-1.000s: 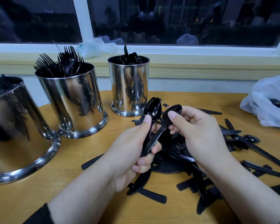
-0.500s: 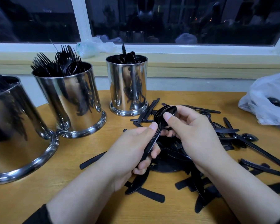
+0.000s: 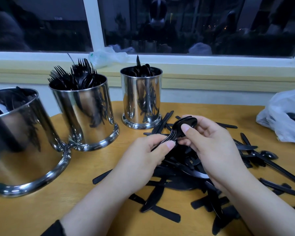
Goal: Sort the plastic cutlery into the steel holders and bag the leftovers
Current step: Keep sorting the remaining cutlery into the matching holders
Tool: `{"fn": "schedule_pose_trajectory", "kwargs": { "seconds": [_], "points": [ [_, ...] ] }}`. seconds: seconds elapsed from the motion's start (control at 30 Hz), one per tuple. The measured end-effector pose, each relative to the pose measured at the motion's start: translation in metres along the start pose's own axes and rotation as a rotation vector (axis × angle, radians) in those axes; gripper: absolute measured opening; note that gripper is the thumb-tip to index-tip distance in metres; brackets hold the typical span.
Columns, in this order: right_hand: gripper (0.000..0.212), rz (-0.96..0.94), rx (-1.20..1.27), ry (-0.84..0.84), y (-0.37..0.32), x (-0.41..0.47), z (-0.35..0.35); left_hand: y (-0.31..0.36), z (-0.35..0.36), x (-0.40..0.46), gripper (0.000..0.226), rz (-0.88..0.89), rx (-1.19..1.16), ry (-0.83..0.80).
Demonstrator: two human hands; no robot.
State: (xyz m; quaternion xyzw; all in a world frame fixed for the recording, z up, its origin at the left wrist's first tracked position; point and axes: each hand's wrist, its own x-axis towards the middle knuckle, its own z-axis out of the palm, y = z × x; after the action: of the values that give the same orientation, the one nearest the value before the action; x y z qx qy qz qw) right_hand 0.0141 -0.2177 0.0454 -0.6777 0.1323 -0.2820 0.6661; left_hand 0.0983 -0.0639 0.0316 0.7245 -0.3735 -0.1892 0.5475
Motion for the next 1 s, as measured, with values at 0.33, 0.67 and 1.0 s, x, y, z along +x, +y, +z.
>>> {"fn": "schedule_pose_trajectory", "kwargs": {
  "seconds": [0.33, 0.67, 1.0],
  "points": [
    [0.008, -0.196, -0.287, 0.025, -0.058, 0.043, 0.032, 0.011, -0.034, 0.006, 0.021, -0.020, -0.266, 0.348],
    [0.010, -0.501, -0.561, 0.161, -0.152, 0.137, 0.076, 0.006, -0.069, 0.005, 0.023, 0.010, -0.268, 0.465],
    [0.013, -0.331, -1.061, 0.031, -0.102, 0.185, 0.104, 0.001, -0.067, 0.008, 0.021, -0.038, -0.269, 0.442]
  ]
}}
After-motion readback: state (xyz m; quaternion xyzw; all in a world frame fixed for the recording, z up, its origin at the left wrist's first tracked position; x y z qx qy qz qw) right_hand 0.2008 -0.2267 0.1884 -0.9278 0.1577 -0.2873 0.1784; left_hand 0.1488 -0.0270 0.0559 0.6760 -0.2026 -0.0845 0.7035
